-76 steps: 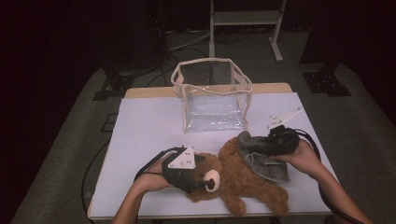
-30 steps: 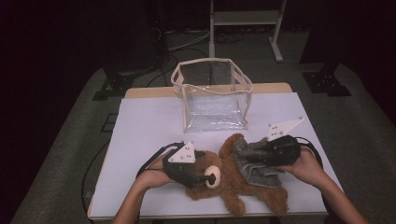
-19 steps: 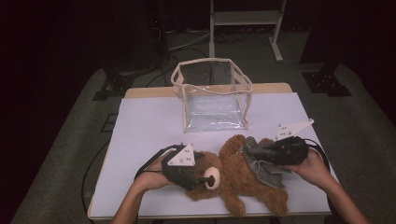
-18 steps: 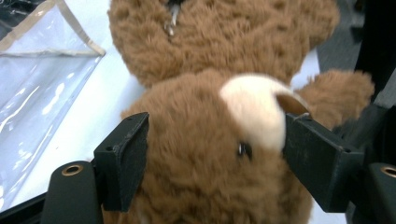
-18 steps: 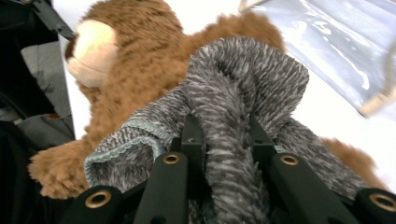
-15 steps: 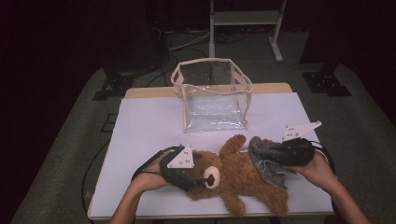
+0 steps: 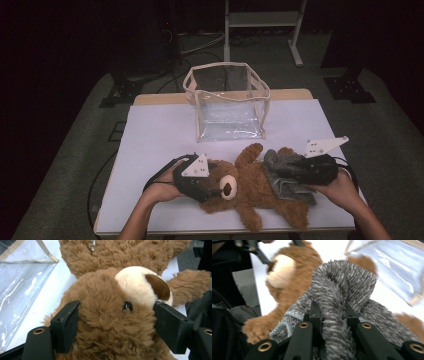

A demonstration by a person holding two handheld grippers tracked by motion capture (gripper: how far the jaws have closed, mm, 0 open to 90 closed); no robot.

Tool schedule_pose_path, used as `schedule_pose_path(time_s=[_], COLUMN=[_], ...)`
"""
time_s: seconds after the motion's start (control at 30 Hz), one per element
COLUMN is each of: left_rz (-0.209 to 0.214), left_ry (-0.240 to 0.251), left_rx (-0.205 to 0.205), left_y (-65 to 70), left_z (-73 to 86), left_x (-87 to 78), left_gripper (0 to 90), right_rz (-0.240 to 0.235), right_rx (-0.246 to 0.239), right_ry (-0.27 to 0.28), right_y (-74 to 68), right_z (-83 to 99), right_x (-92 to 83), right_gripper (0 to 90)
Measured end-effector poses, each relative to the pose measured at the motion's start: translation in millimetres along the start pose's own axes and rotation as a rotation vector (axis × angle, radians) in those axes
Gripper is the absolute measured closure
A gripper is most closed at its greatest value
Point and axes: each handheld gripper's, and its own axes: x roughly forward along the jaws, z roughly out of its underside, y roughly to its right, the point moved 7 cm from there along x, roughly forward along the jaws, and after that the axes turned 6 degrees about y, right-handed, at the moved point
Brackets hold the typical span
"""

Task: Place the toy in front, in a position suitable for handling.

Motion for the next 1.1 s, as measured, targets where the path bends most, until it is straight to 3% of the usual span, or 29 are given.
schedule_pose_path(time_s=[0.2,0.33,0.5,0.63,0.77,0.93,1.1], left_rz=[-0.006,-0.006,-0.011,-0.038,-0.04,-0.049,-0.051], left_ry=[0.011,0.018,0.015,0.023,-0.001,-0.011,0.005], left_rx=[-0.012,-0.018,-0.007,0.006,0.021,-0.011,-0.043], left_y=[-7.1,-9.3,-8.3,-6.9,-4.1,-7.4,-10.2], left_z=[-4.4,-6.4,-4.8,-3.6,2.7,15.8,20.0], left_x=[6.8,10.4,4.0,-6.4,-12.8,-10.0,0.3], left_gripper=[24.6,24.5,24.6,24.3,21.8,22.0,28.7], right_rz=[-0.046,-0.046,-0.026,-0.03,-0.007,0.018,0.042], right_rx=[-0.05,-0.065,-0.058,-0.022,-0.004,0.001,0.025], right_ry=[-0.01,-0.013,-0.024,0.0,0.015,0.014,0.015], right_y=[-19.5,-23.0,-16.8,-10.4,-3.9,2.9,10.7], right_z=[-10.0,-12.4,-3.7,1.5,2.8,3.5,5.8], right_x=[15.7,19.4,19.8,18.6,17.3,15.8,13.4], right_gripper=[74.6,74.6,74.7,74.8,74.8,74.8,74.8])
